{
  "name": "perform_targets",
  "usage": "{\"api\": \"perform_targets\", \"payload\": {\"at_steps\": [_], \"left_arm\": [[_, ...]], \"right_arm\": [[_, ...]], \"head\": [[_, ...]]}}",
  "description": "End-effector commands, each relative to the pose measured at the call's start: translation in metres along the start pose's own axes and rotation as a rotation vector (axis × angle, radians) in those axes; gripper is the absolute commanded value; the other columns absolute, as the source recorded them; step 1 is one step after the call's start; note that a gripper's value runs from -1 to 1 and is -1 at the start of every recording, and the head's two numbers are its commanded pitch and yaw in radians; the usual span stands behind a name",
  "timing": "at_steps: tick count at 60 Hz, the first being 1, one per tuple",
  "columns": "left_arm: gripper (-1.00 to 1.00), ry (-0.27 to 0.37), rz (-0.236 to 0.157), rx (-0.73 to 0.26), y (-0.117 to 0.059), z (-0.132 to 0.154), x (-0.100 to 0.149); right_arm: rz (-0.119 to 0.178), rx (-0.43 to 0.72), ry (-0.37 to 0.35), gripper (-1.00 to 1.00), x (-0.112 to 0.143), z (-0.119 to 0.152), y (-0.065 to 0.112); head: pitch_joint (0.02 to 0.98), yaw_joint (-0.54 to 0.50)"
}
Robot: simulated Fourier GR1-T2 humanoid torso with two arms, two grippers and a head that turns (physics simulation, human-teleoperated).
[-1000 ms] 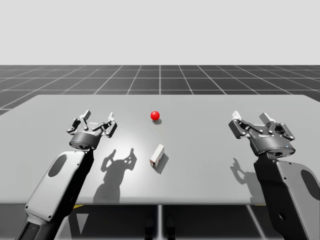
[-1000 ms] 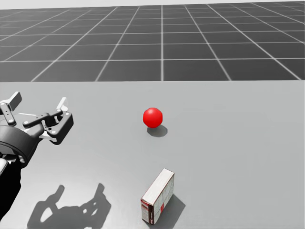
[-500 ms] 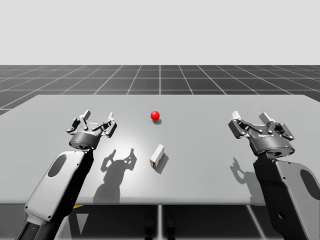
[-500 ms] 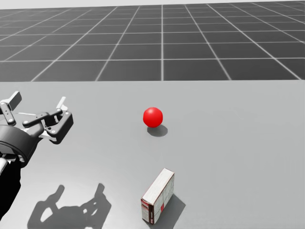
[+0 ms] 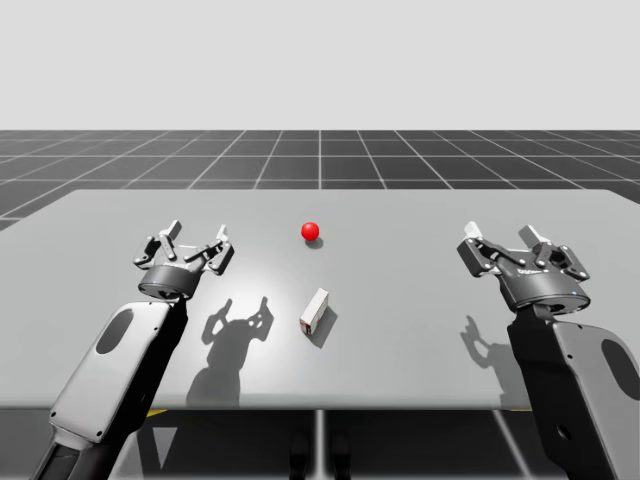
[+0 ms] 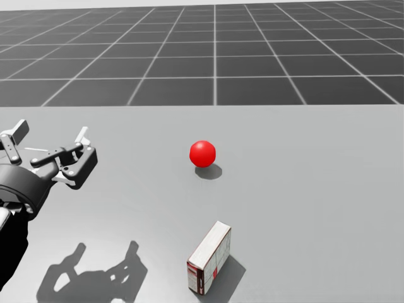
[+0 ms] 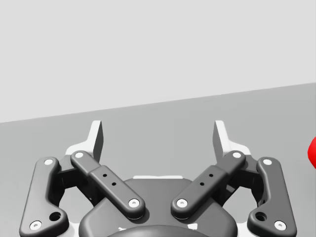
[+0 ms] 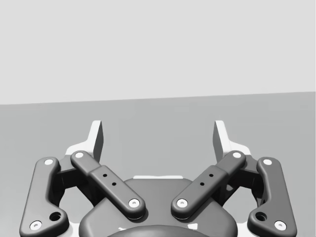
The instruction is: Watch the red light. When it turns green, pick up the object.
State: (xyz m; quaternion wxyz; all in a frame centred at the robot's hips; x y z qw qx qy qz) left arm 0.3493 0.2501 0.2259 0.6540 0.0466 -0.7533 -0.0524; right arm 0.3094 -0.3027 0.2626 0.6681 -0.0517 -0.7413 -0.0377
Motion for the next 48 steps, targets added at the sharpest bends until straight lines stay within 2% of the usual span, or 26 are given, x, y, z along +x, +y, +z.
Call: {"api": "perform_targets", "payload": {"at_steps": [1,48], "left_arm": [[-1.0,0.0,0.0,0.0,0.0,-0.0003,-0.0002],[-1.0,0.003,-0.001,-0.001,-0.0007,-0.0001,-0.0009]], "right_arm": [[-0.003,-0.001,0.0,-1.0,0.0001,0.0003,-0.0003],[0.003,-0.004,-0.003,-1.0,0.0002,0.0002,-0.0005]], "head": [[0.595,0.04],[0.599,0.05]]}}
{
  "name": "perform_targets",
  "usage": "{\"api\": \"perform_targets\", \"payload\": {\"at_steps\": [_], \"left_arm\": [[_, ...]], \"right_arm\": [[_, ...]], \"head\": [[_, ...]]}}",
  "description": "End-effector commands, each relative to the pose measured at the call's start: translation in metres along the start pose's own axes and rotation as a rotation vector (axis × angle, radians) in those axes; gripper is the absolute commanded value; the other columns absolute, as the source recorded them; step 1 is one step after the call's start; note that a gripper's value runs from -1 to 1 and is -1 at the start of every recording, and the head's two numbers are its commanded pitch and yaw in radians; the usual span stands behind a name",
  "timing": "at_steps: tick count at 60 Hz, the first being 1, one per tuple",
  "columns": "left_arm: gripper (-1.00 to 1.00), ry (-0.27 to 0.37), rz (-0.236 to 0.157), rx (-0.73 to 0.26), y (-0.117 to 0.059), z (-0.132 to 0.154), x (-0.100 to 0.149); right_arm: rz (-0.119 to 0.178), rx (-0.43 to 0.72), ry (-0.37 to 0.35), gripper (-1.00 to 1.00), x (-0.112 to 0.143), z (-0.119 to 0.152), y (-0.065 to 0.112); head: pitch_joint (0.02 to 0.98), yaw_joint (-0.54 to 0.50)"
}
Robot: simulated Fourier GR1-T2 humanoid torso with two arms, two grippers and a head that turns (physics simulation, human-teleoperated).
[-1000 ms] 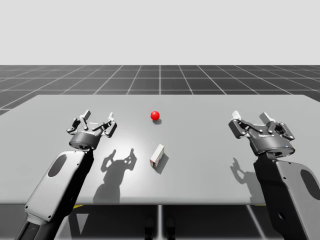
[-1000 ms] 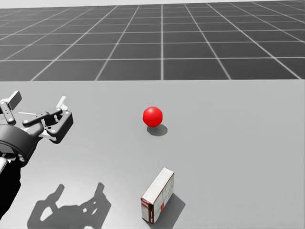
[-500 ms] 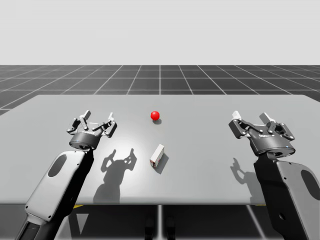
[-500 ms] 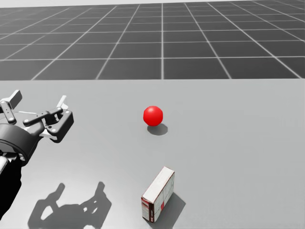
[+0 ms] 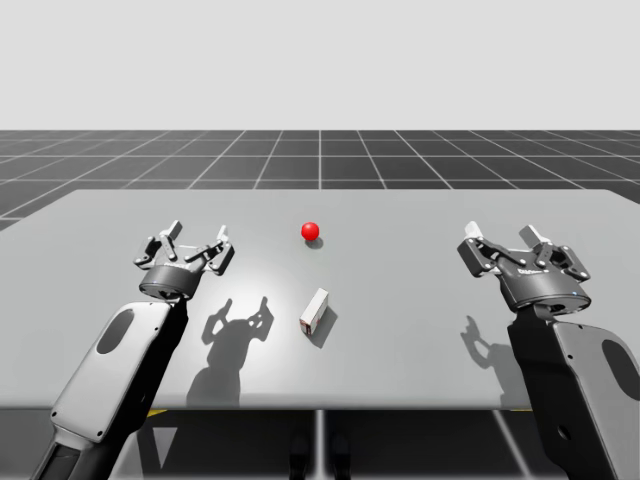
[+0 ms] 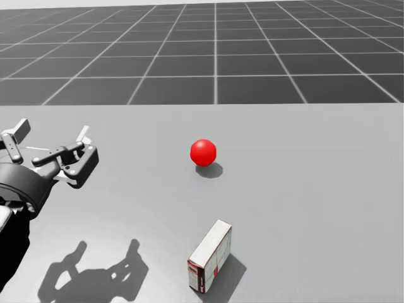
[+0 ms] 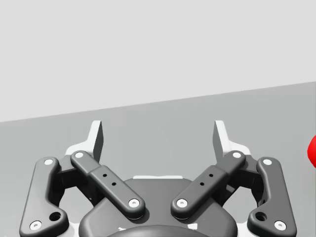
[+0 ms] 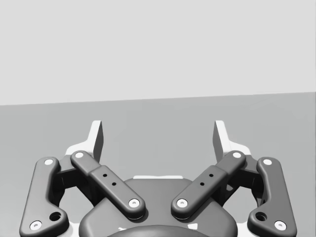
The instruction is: Watch the red light. When it turns green, pick up the object.
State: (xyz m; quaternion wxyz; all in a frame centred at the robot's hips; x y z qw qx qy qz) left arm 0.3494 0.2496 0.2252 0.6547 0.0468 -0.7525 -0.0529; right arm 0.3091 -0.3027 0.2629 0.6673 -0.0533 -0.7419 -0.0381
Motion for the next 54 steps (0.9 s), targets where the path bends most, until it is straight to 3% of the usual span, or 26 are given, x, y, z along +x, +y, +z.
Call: {"api": "perform_targets", "payload": {"at_steps": [1,37,54], "left_arm": [[-1.0,0.0,0.0,0.0,-0.0002,-0.0001,-0.0002],[-1.0,0.001,-0.003,-0.001,-0.0002,-0.0005,-0.0008],[-1.0,0.003,-0.005,-0.004,-0.0009,-0.0009,-0.0012]], "right_arm": [[0.002,-0.002,0.0,-1.0,-0.0001,-0.0001,-0.0006],[0.0,-0.001,-0.003,-1.0,0.0008,0.0,-0.0012],[0.002,0.004,0.0,-1.0,0.0001,-0.0004,-0.0005]], "head": [[0.6,0.05],[0.602,0.04],[0.739,0.02]]}}
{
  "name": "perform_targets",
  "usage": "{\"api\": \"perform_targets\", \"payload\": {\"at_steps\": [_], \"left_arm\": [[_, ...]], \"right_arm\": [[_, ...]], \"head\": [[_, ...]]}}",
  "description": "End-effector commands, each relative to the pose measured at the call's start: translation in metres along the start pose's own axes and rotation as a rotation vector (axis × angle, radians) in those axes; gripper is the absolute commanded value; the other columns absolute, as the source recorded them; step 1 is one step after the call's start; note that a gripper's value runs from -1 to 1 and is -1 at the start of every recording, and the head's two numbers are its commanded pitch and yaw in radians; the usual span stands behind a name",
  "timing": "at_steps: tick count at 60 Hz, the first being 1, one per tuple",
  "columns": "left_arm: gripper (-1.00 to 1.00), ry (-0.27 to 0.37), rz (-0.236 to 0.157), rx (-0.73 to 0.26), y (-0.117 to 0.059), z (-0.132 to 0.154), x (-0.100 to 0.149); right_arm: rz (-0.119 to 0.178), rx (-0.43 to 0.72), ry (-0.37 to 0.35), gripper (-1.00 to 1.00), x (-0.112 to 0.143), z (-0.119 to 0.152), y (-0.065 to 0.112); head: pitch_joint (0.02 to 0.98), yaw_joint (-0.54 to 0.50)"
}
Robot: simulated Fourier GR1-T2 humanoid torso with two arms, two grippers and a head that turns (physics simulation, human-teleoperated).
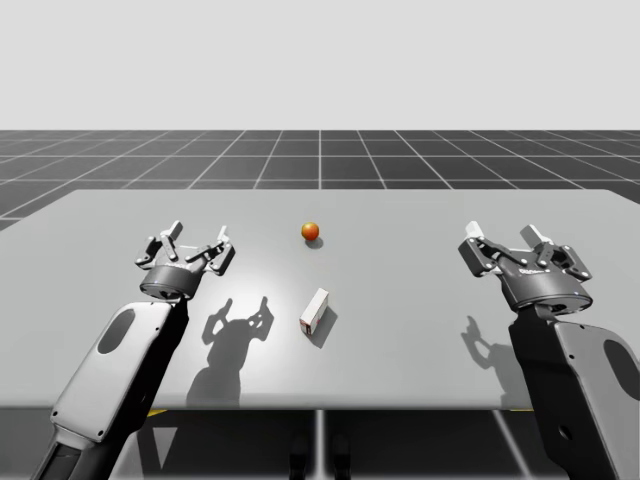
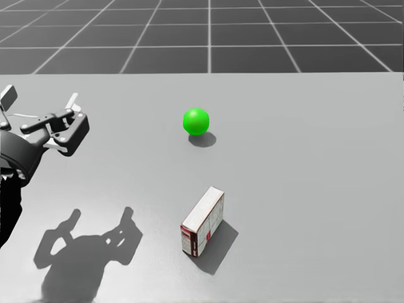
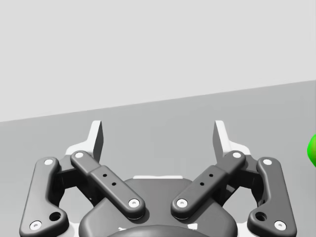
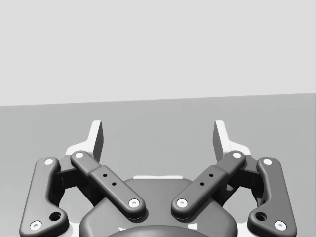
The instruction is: Watch the red light. When it turns green, pick up the object.
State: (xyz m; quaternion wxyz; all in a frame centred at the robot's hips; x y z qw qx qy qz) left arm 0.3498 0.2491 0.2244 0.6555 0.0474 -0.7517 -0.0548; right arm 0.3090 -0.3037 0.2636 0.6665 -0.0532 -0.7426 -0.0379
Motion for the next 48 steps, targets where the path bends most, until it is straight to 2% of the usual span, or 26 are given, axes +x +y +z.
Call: {"api": "perform_targets", "payload": {"at_steps": [1,16,20,28,30,33,38,42,43,48], "left_arm": [[-1.0,0.001,-0.002,-0.002,0.0,-0.001,0.0],[-1.0,0.01,-0.011,-0.016,-0.002,-0.001,-0.002],[-1.0,0.014,0.005,-0.027,-0.002,-0.001,-0.002],[-1.0,0.072,-0.014,-0.084,-0.007,-0.001,0.001],[-1.0,0.091,0.008,-0.101,-0.01,0.001,0.005],[-1.0,0.087,0.014,-0.127,-0.012,0.004,0.01],[-1.0,0.071,0.025,-0.186,-0.019,0.021,0.024],[-1.0,0.063,0.009,-0.221,-0.023,0.034,0.032],[-1.0,0.053,0.001,-0.25,-0.026,0.045,0.038],[-1.0,0.042,-0.006,-0.304,-0.032,0.067,0.044]], "right_arm": [[0.002,0.004,0.003,-1.0,-0.001,0.0,0.001],[0.006,0.01,0.009,-1.0,-0.003,-0.001,0.001],[0.006,0.01,0.011,-1.0,-0.003,-0.001,0.001],[0.003,0.006,0.011,-1.0,-0.003,-0.001,0.002],[0.002,0.006,0.012,-1.0,-0.003,-0.001,0.002],[0.001,0.005,0.012,-1.0,-0.003,-0.001,0.002],[0.001,0.007,0.014,-1.0,-0.004,-0.001,0.003],[0.002,0.01,0.016,-1.0,-0.005,-0.001,0.004],[0.002,0.011,0.018,-1.0,-0.005,-0.001,0.004],[0.002,0.014,0.019,-1.0,-0.006,-0.002,0.004]], "head": [[0.745,0.02],[0.844,0.01],[0.848,0.01],[0.846,0.02],[0.842,0.01],[0.838,0.02],[0.835,0.02],[0.834,0.02],[0.834,0.03],[0.834,0.03]]}}
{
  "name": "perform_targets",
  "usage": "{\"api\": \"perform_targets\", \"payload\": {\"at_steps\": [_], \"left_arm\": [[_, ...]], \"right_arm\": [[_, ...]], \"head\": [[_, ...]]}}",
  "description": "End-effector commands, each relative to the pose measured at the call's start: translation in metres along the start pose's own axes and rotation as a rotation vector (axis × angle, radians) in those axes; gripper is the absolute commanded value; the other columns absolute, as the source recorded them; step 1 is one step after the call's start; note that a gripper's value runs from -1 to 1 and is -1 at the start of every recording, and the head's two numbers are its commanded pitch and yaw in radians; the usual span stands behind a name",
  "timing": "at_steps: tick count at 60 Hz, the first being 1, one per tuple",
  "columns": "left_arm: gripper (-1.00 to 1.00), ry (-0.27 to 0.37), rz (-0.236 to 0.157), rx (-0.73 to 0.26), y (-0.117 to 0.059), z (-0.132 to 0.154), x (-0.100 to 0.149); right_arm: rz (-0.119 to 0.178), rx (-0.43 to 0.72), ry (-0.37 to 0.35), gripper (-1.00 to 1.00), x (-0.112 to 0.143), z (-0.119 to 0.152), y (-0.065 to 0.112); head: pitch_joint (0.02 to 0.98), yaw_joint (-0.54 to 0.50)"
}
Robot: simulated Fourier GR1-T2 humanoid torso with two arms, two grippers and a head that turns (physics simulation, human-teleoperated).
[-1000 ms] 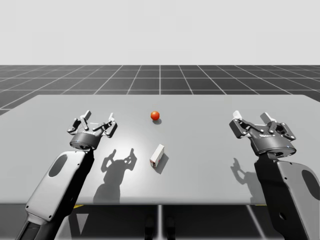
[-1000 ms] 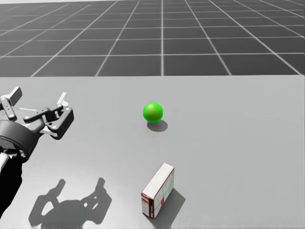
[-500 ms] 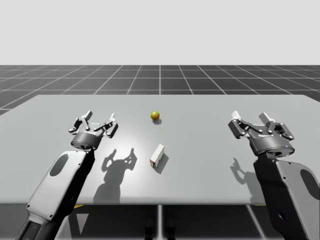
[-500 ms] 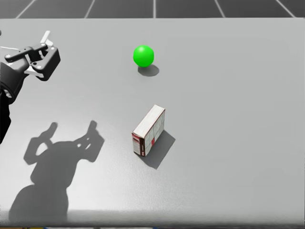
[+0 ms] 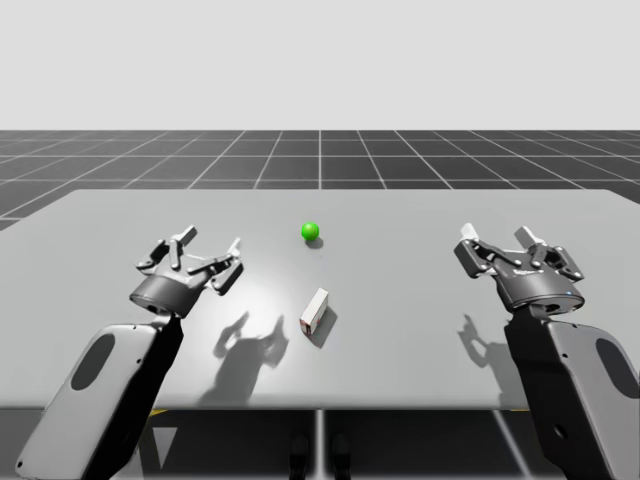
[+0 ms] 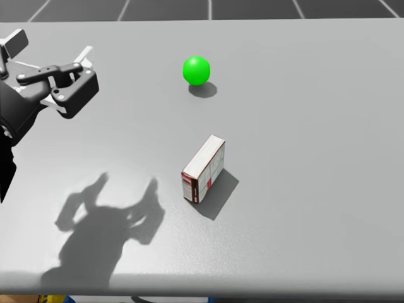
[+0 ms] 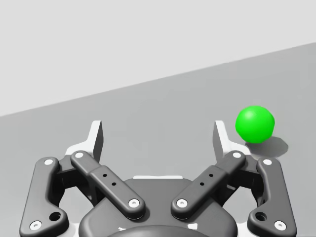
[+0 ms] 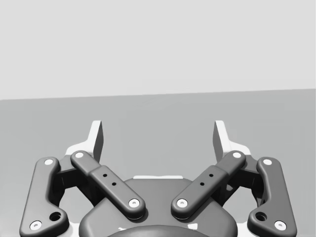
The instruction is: Watch the red light. When it turns green, pick up the object.
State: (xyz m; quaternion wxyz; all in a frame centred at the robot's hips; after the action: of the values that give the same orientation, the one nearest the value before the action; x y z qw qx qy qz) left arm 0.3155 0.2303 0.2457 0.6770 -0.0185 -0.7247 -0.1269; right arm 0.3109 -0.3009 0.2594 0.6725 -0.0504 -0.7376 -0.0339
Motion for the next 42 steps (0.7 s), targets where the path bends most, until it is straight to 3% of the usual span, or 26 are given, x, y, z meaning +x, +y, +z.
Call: {"api": "perform_targets", "payload": {"at_steps": [1,5,8,16,19,23,26,35,38,40,42], "left_arm": [[-1.0,-0.014,-0.014,-0.116,-0.027,0.04,0.015],[-1.0,-0.023,-0.015,-0.156,-0.034,0.056,0.015],[-1.0,-0.046,-0.05,-0.183,-0.037,0.069,0.012],[-1.0,-0.005,-0.07,-0.246,-0.044,0.093,0.002],[-1.0,0.024,-0.045,-0.28,-0.048,0.102,-0.002],[-1.0,0.023,-0.043,-0.318,-0.052,0.112,-0.01],[-1.0,0.031,-0.063,-0.366,-0.055,0.118,-0.016],[-1.0,0.103,-0.023,-0.431,-0.067,0.133,-0.035],[-1.0,0.11,-0.03,-0.441,-0.071,0.135,-0.039],[-1.0,0.127,-0.005,-0.453,-0.076,0.136,-0.043],[-1.0,0.128,-0.012,-0.454,-0.078,0.137,-0.045]], "right_arm": [[-0.001,0.003,0.005,-1.0,-0.002,-0.001,0.001],[-0.001,0.003,0.005,-1.0,-0.002,-0.001,0.001],[-0.001,0.002,0.005,-1.0,-0.002,-0.001,0.001],[-0.001,0.006,0.003,-1.0,-0.002,-0.001,0.001],[0.0,0.008,0.004,-1.0,-0.002,-0.001,0.002],[0.002,0.008,0.004,-1.0,-0.003,-0.001,0.002],[0.001,0.008,0.005,-1.0,-0.003,-0.001,0.002],[0.003,0.01,0.004,-1.0,-0.003,-0.001,0.002],[0.003,0.01,0.004,-1.0,-0.003,-0.001,0.003],[0.002,0.01,0.003,-1.0,-0.003,0.0,0.003],[0.001,0.011,-0.002,-1.0,-0.002,0.0,0.003]], "head": [[0.834,0.03],[0.834,0.03],[0.835,0.03],[0.839,0.04],[0.842,0.04],[0.846,0.03],[0.847,0.04],[0.85,0.04],[0.85,0.04],[0.852,0.04],[0.852,0.04]]}}
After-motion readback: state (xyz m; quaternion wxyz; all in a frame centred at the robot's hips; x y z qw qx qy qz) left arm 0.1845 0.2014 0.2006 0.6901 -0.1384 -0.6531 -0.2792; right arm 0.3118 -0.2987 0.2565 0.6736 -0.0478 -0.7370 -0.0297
